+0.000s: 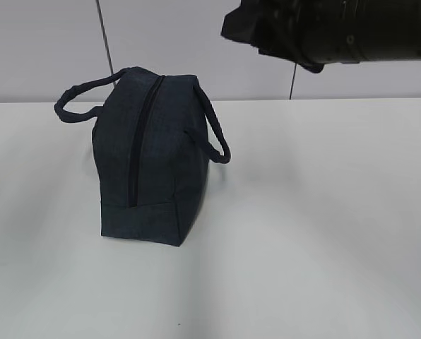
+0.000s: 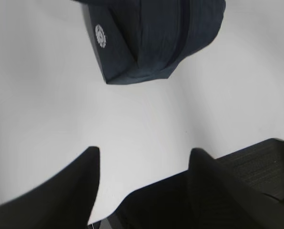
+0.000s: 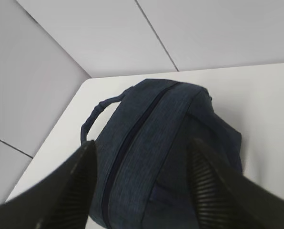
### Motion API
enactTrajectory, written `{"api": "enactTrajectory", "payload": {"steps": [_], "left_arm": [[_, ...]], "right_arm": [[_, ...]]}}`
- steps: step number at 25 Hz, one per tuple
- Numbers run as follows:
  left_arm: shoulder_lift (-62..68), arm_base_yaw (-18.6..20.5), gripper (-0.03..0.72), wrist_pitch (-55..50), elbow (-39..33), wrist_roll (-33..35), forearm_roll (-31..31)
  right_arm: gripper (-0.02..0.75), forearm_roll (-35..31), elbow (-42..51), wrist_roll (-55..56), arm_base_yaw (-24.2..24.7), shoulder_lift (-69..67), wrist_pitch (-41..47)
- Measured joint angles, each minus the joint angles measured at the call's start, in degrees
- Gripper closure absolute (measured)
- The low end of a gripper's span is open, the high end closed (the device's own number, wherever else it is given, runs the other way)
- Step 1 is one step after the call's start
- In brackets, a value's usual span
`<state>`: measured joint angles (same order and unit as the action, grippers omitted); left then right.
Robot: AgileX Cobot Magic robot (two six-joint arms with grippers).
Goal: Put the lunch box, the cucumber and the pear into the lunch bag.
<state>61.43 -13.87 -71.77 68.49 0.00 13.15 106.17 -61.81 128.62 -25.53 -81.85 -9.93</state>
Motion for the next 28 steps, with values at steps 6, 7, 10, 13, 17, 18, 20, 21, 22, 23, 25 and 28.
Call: {"api": "enactTrajectory", "payload": {"steps": [6, 7, 10, 13, 17, 18, 20, 21, 22, 23, 25, 28], "left_arm": [[-19.9, 0.0, 0.274, -0.4, -13.2, -1.2, -2.6], [-22.8, 0.0, 0.274, -0.4, -15.3, -1.3, -3.3], [-32.2, 0.0, 0.274, -0.6, -20.8, -1.4, -4.9], [-40.6, 0.0, 0.274, -0.8, -25.7, -1.4, -6.8], [-47.9, 0.0, 0.274, -1.3, -31.0, -1.4, -9.1], [-49.3, -0.1, 0.274, -1.3, -32.2, -1.4, -9.4], [-51.3, -0.2, 0.274, -1.4, -34.0, -1.4, -9.9], [-51.7, -0.2, 0.274, -1.5, -34.9, -1.4, -10.1], [-52.0, -0.2, 0.274, -1.6, -35.3, -1.4, -10.4], [-52.1, -0.2, 0.274, -1.6, -35.4, -1.4, -10.7], [-52.3, -0.2, 0.274, -1.6, -35.4, -1.4, -11.2], [-52.4, -0.2, 0.274, -1.6, -35.4, -1.4, -11.3]], "right_arm": [[0.295, -0.9, 7.6, -0.4, -8.9, 3.9, 9.5], [0.295, -1.0, 8.7, -0.4, -9.2, 4.3, 9.9], [0.295, -1.2, 11.5, -0.4, -9.5, 5.8, 11.0], [0.295, -1.4, 13.8, -0.8, -9.5, 7.8, 11.6], [0.295, -1.4, 15.9, -1.5, -9.5, 10.1, 11.8], [0.295, -1.4, 16.2, -1.7, -9.5, 10.6, 11.9], [0.295, -1.4, 17.4, -2.0, -9.5, 11.3, 12.9], [0.295, -1.4, 17.9, -2.1, -9.5, 11.5, 13.7], [0.295, -1.4, 18.5, -2.5, -9.5, 11.7, 14.6], [0.295, -1.6, 19.0, -3.0, -9.5, 11.9, 15.5], [0.295, -1.7, 19.5, -3.9, -9.5, 11.9, 16.7], [0.296, -1.8, 19.6, -6.0, -9.5, 11.9, 17.1]]}}
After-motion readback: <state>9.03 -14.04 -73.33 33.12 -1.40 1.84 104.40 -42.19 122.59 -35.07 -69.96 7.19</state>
